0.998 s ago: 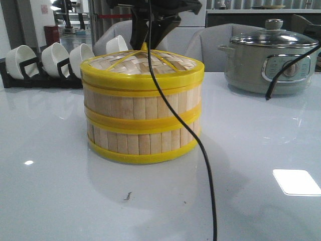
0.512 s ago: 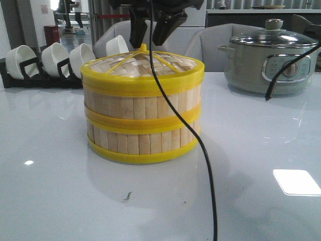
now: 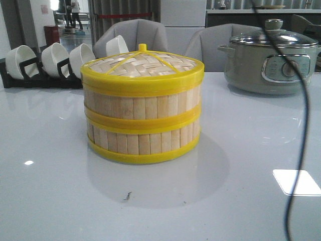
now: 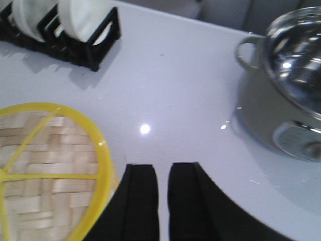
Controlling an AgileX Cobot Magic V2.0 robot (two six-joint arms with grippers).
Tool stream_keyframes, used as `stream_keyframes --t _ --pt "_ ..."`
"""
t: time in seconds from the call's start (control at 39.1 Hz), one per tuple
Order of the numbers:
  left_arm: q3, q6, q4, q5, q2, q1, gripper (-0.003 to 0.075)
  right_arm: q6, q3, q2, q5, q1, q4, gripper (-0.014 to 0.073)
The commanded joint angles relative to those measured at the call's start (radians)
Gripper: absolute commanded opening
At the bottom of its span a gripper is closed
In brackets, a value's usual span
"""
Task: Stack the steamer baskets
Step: 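Open the right gripper and raise it away from the lid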
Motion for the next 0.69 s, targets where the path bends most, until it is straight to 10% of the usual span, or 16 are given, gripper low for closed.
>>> stream_keyframes --t 0.0,0.26,0.67 --pt "-0.03 -0.006 -0.007 -0.084 -0.003 0.001 0.0088 -0.008 0.163 -0.197 -0.218 -0.08 -0.009 0.0194" --pt "-0.03 -0.006 -0.007 -0.084 -0.003 0.001 0.0088 -0.008 0.697 -0.603 -0.459 -0.297 -0.009 0.0194" --pt "-0.03 -0.006 -0.007 -0.084 -0.003 0.001 0.0088 -0.008 1.202 -0.965 -0.631 -0.311 -0.009 0.0194"
